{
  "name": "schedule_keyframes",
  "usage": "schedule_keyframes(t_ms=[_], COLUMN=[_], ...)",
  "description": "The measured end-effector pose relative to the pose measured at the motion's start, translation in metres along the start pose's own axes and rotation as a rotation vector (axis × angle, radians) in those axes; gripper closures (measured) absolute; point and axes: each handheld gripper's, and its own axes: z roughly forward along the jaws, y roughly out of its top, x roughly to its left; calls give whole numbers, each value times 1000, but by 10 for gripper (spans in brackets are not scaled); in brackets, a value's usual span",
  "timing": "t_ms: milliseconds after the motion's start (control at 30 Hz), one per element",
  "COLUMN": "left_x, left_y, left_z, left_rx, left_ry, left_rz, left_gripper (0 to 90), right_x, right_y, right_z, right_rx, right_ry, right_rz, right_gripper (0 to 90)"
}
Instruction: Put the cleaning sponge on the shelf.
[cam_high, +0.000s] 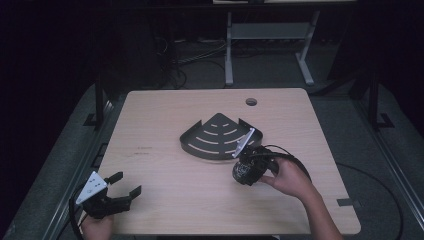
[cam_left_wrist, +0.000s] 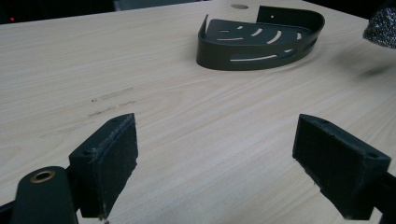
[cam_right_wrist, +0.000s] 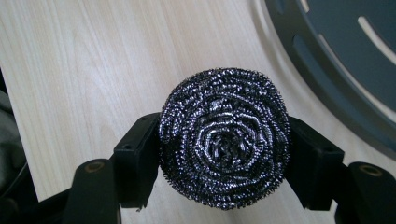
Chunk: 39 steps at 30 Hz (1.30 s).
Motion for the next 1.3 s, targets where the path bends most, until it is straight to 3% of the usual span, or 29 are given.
schedule_keyframes(t_ms=[433, 1300], left_x=[-2, -1], left_y=[2, 2], left_z=[4, 2], left_rx=[6, 1], left_ry=[-8, -9], left_rz=[7, 11], left_gripper=[134, 134], right_x=[-16, -45], right_y=[17, 44], right_z=[-15, -16], right_rx=[-23, -8], right_ry=[-5, 3], right_rz=[-6, 10], right_gripper=[333, 332])
